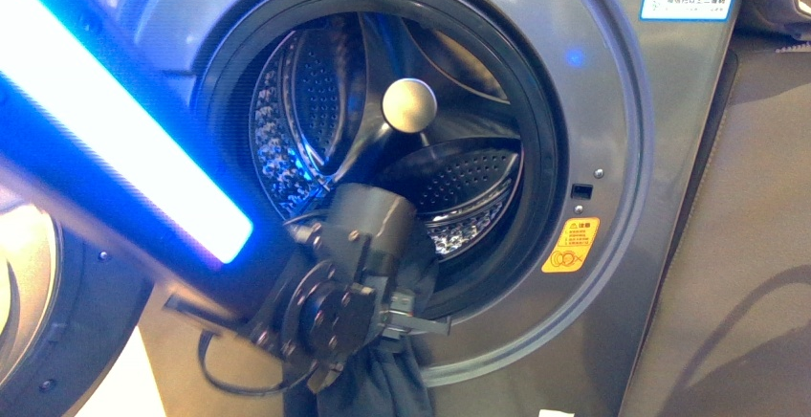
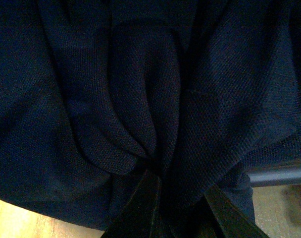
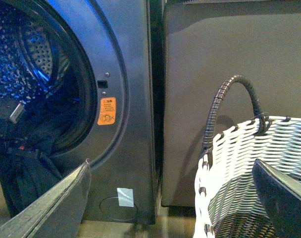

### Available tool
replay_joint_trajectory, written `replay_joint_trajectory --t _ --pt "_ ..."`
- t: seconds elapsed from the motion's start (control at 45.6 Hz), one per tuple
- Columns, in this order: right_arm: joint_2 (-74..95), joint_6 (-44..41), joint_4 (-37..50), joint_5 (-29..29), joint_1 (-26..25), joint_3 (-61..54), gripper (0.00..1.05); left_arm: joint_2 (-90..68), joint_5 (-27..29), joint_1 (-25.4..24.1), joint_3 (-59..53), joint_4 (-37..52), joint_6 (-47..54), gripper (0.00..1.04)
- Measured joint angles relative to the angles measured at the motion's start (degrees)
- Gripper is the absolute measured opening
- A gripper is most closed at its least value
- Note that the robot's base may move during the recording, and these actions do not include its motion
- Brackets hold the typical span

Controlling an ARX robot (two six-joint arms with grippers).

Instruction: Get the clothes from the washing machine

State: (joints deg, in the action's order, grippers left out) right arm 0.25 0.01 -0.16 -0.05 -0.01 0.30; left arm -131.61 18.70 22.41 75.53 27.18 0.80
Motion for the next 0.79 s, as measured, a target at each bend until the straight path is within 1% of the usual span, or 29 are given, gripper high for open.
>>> replay_joint_trajectory --t 0.066,0.219,0.417,0.57,0.789 --pt "0.0 0.0 0.0 0.0 0.0 0.0 0.97 1.3 -1.1 -0.3 -2.0 1.9 0.8 0.11" --pt "0.0 0.0 0.0 0.0 0.0 0.0 0.97 10.4 -4.1 -1.1 -9.3 6.4 2.4 0.10" --pt "0.0 0.0 0.0 0.0 0.0 0.0 0.97 23.2 -8.5 -1.8 -17.8 8.9 4.0 0.10" --pt "0.0 0.0 0.0 0.0 0.0 0.0 0.97 31.8 -12.1 -1.8 -23.0 8.5 4.9 0.10" --pt "0.0 0.0 0.0 0.0 0.0 0.0 0.97 46.3 -17.4 -1.3 -23.9 1.5 4.5 0.10"
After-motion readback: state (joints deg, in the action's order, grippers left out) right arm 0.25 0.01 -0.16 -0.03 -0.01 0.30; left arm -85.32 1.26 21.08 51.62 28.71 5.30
